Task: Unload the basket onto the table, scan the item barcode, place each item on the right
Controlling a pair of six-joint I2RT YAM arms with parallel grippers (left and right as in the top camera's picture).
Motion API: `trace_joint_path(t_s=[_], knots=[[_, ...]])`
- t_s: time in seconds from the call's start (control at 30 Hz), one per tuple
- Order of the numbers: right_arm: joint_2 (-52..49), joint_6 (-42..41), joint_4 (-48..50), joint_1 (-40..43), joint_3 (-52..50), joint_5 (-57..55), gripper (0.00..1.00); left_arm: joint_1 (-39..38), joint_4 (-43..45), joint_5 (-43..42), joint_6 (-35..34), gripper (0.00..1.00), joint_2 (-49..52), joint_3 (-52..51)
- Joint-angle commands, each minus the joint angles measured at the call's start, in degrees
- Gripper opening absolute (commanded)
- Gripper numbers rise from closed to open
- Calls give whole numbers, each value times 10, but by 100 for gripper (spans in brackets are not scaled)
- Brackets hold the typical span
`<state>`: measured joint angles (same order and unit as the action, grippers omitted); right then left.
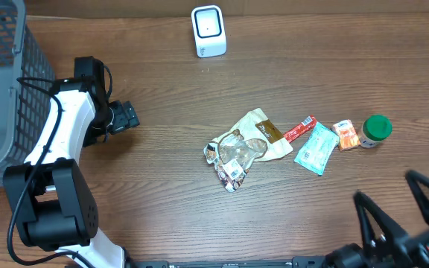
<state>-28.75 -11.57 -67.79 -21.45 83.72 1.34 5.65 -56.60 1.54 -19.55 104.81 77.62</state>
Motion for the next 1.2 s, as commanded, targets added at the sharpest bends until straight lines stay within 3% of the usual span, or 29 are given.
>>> trace_joint_path(t_s=[0.0, 0.17, 0.37, 0.67, 0.9, 1.07, 1.17], knots=[[40, 0, 0, 29, -29, -9, 100, -1, 1, -3, -3, 100, 5, 9], [109, 19, 25, 68, -109, -11, 100, -1, 1, -3, -3, 100, 5, 9], [190, 31, 154, 99, -255, -9, 100, -1, 1, -3, -3, 100, 5, 9], [285, 61, 480, 115, -482, 50, 100, -1, 1, -3, -3, 100, 5, 9], [285, 61, 760, 116, -625, 52, 100, -1, 1, -3, -3, 100, 5, 9], [285, 61, 879, 116, -710, 52, 100, -1, 1, -3, -3, 100, 5, 9], [285, 61, 887, 116, -749, 52, 100, -1, 1, -3, -3, 100, 5, 9]])
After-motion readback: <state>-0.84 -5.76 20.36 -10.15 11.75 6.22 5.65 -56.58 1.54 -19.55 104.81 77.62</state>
